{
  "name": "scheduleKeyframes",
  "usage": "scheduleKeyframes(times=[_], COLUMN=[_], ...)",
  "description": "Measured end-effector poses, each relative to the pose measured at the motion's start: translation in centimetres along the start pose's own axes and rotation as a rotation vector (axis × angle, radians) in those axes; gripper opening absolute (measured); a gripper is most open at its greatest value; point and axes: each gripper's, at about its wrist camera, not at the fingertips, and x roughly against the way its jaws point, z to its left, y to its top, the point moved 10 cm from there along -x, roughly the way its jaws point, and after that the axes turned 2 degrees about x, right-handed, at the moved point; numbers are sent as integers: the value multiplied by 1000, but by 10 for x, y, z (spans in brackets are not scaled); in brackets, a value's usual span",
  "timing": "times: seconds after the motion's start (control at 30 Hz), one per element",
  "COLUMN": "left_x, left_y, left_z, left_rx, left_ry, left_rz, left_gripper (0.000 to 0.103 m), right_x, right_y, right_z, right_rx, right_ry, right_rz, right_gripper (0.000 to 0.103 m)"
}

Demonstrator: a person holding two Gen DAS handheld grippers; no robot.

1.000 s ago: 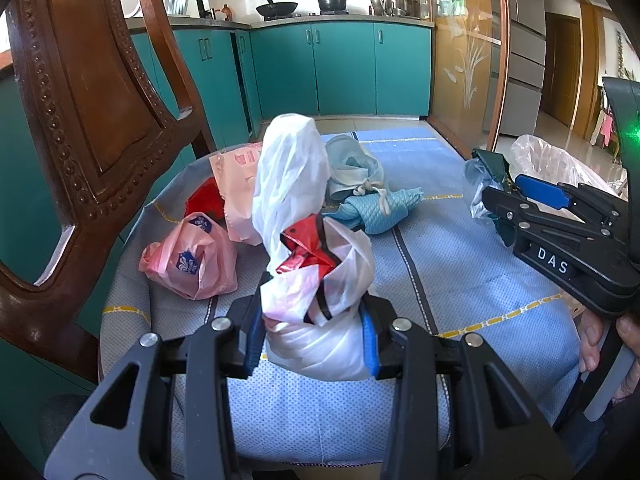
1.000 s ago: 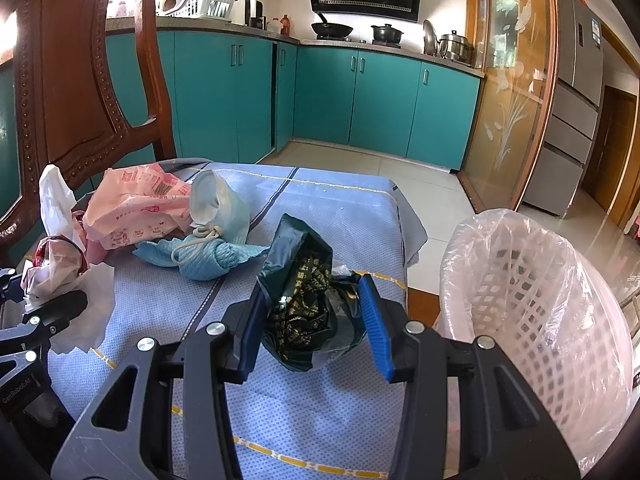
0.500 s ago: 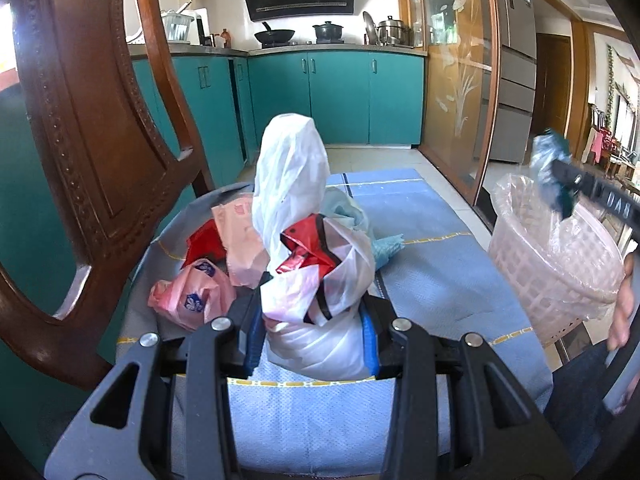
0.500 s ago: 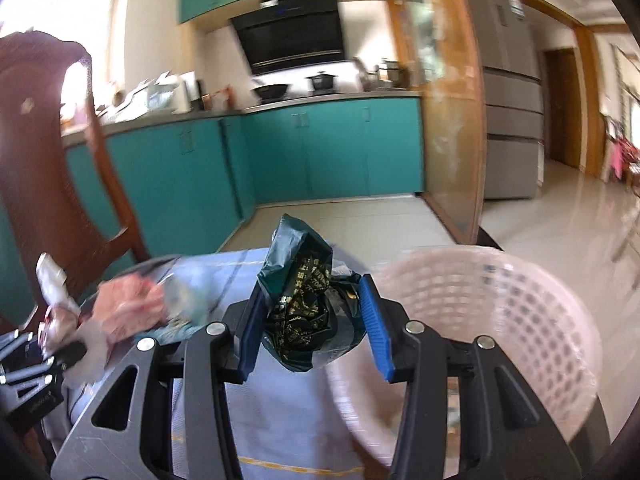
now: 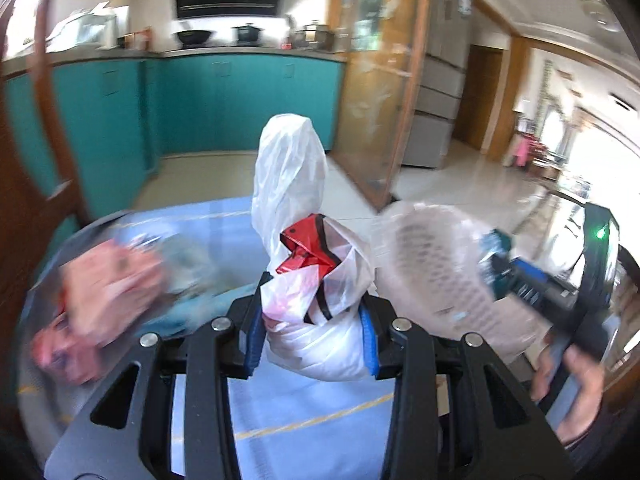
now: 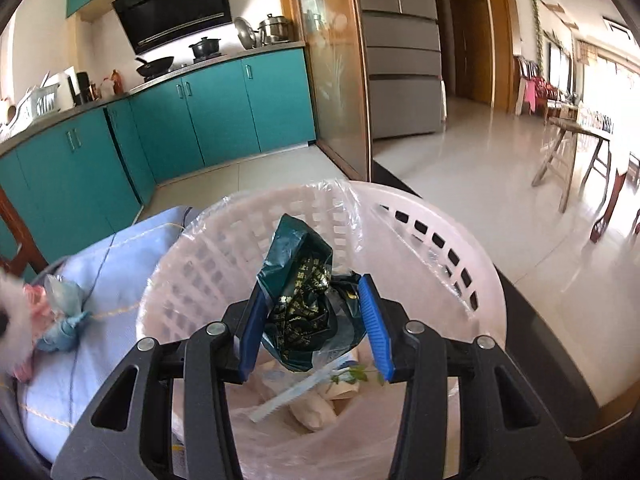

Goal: Collect trash
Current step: 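Drop the green bag into the wastebasket while the left gripper drops the white bag in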

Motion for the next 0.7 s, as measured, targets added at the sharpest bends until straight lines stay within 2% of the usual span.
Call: scheduleKeyframes(times=[0.13, 0.23, 0.27, 0.3, 0.33, 0.43, 0.53, 0.7], left_x=[-38, -65, -72, -80, -86, -95, -88, -50], left_y=[13, 16, 16, 16, 15, 12, 9, 4], left_z=[-59, -99, -108, -118, -122, -121, -106, -55], left_rx=[-52, -90, -99, -115, -125, -140, -123, -118], left_ry=[-142, -254, -279, -299, -297, -264, -221, -33], left_rz=[38, 100, 115, 134, 141, 147, 137, 52], left_gripper=[39, 42, 46, 59, 73, 82, 83, 84], right_x=[-8, -8, -8, -7, -5, -4, -2, 4], right_y=[-4, -3, -4, -4, -4, -3, 0, -1], right_z=[-18, -41, -48, -54, -59, -60, -53, -44], right_rx=[-82, -214, -263, -298, -329, -361, -335, -268], right_ry=[26, 57, 65, 64, 67, 76, 79, 61], right_rz=[37, 34, 35, 28, 18, 7, -4, -19], right_gripper=[47, 56, 66, 73, 74, 76, 76, 76])
